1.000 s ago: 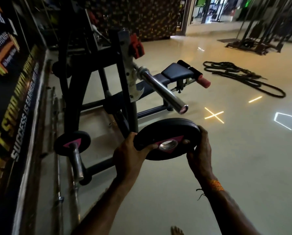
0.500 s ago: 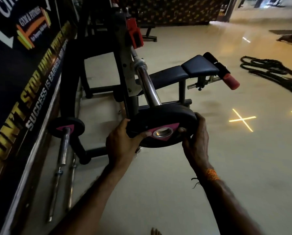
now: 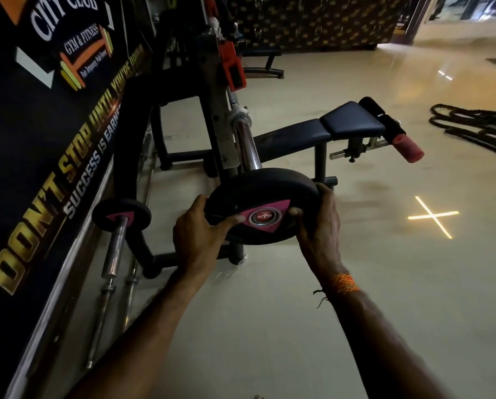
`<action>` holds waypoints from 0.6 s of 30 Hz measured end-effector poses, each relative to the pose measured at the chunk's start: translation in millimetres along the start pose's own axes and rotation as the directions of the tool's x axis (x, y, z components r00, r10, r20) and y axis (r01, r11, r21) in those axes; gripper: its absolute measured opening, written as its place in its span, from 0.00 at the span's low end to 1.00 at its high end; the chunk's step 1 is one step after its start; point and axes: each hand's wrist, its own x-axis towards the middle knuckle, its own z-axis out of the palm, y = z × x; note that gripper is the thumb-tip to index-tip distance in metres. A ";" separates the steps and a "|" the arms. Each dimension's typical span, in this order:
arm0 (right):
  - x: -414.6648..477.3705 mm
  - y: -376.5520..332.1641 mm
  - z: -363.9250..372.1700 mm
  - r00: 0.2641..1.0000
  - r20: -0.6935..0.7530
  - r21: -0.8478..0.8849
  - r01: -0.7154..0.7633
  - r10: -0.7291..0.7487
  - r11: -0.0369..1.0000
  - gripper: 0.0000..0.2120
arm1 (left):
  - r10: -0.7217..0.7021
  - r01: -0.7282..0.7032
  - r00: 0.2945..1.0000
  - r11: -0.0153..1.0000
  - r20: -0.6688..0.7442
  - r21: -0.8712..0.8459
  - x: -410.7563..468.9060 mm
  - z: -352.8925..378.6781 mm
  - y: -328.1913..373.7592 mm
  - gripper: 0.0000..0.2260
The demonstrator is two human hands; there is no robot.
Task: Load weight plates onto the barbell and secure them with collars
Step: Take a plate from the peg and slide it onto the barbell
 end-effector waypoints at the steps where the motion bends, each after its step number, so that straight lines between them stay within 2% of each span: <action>1: 3.0 0.6 0.9 1.000 0.002 -0.002 0.003 -0.003 1.000 0.33 | 0.003 -0.003 1.000 1.000 -0.011 -0.005 1.5 1.4 1.4 0.32; 5: 19.7 -0.5 7.7 1.000 0.007 -0.055 -0.010 0.010 0.998 0.27 | 0.065 -0.066 0.997 0.997 -0.032 -0.033 15.0 8.3 6.6 0.33; 14: 90.0 11.8 43.1 0.999 0.038 -0.122 -0.005 0.010 0.993 0.28 | 0.098 -0.098 0.995 0.995 -0.024 0.000 88.0 31.2 -9.2 0.33; 18: 134.3 24.8 64.7 0.996 0.076 -0.158 -0.027 0.039 0.987 0.28 | 0.063 -0.061 0.997 0.997 -0.053 0.037 127.4 46.2 -9.0 0.30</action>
